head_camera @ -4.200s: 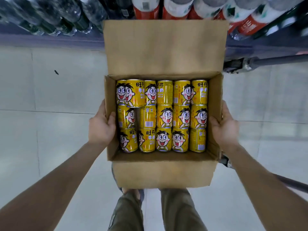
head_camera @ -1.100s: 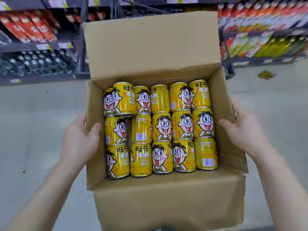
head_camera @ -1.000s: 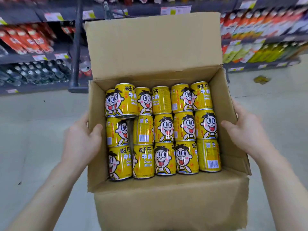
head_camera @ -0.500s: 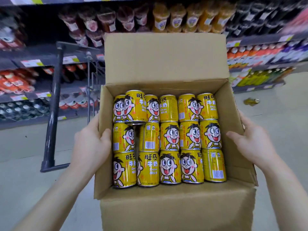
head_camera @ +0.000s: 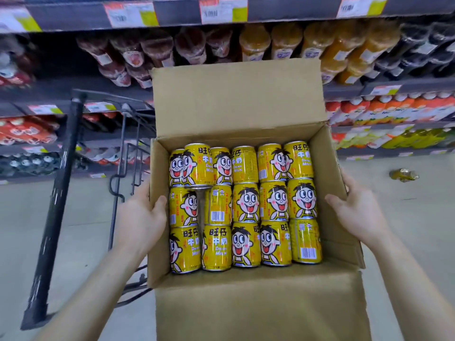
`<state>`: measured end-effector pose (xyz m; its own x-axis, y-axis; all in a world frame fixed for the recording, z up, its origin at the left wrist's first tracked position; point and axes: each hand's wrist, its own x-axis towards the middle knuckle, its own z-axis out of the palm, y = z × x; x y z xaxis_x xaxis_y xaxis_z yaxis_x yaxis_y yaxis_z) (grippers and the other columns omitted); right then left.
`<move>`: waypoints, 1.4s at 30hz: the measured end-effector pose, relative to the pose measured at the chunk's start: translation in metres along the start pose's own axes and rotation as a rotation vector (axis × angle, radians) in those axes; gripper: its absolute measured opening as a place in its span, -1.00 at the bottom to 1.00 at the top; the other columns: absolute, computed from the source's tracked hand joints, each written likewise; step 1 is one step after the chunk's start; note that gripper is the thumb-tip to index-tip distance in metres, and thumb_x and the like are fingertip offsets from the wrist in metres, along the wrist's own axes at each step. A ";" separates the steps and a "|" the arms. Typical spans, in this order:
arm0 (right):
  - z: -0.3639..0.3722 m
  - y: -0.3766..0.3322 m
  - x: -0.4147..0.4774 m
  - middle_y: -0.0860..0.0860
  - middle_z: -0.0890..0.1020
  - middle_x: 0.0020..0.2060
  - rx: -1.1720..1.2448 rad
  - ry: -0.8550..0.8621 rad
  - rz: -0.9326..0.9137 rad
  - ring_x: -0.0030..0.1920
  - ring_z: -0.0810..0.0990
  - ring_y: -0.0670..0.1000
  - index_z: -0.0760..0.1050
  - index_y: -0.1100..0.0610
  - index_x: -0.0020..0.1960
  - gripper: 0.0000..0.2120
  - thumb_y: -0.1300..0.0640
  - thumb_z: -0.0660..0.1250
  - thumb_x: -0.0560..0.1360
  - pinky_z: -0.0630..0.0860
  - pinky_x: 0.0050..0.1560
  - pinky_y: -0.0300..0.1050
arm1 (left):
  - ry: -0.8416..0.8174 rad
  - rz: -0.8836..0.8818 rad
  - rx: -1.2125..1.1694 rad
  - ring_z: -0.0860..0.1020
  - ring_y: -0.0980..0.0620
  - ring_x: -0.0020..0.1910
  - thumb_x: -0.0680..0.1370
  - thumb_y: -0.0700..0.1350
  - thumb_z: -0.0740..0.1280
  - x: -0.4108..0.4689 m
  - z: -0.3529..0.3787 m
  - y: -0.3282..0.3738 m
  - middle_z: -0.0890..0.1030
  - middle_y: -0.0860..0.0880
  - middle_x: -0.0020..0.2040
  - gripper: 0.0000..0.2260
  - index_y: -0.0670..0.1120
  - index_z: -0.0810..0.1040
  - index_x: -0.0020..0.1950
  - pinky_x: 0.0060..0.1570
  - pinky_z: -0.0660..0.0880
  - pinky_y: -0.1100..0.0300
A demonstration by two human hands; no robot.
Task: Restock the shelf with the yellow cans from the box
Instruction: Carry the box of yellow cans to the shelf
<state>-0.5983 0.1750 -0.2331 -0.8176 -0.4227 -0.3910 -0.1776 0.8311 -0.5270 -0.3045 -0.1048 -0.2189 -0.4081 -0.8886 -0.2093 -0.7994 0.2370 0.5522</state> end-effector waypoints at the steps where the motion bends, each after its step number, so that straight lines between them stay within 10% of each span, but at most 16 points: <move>1: 0.001 0.001 0.015 0.00 0.70 0.08 -0.008 -0.013 -0.010 0.05 0.66 0.16 0.22 -0.20 0.55 -0.31 0.14 0.38 0.51 0.56 0.16 0.09 | 0.004 -0.026 0.010 0.39 0.08 -0.36 0.63 -0.19 0.35 0.006 0.006 0.002 0.48 0.14 -0.34 -0.73 -0.03 0.56 0.33 -0.34 0.21 0.09; 12: 0.049 0.022 0.117 0.13 0.67 0.16 0.007 -0.078 -0.031 0.18 0.61 0.22 0.19 -0.18 0.57 -0.29 0.21 0.37 0.54 0.53 0.23 0.12 | -0.060 -0.113 -0.005 0.65 -0.26 -0.07 0.64 -0.19 0.32 0.062 0.085 -0.004 0.72 -0.16 -0.03 -0.62 -0.04 0.49 0.46 -0.17 0.38 0.11; 25: 0.138 0.084 0.178 0.18 0.68 0.13 -0.083 -0.082 0.071 0.03 0.65 0.25 0.17 -0.10 0.59 -0.32 0.18 0.33 0.56 0.55 0.19 0.04 | -0.192 -0.196 -0.035 0.68 -0.14 0.03 0.64 -0.12 0.31 0.116 0.210 -0.065 0.72 -0.06 0.10 -0.58 0.10 0.40 0.50 0.17 0.61 -0.06; 42: 0.256 0.173 0.212 0.29 0.68 -0.15 -0.213 -0.043 0.087 -0.18 0.62 0.35 0.07 -0.09 0.62 -0.34 0.11 0.27 0.60 0.58 -0.05 0.21 | -0.192 -0.317 -0.005 0.63 -0.20 0.09 0.68 -0.14 0.27 0.130 0.351 -0.149 0.70 -0.12 0.16 -0.60 0.03 0.41 0.53 -0.04 0.42 0.18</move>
<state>-0.6623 0.1366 -0.6009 -0.8115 -0.3572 -0.4626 -0.2228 0.9208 -0.3201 -0.3932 -0.1177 -0.6115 -0.2163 -0.8277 -0.5179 -0.8974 -0.0404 0.4394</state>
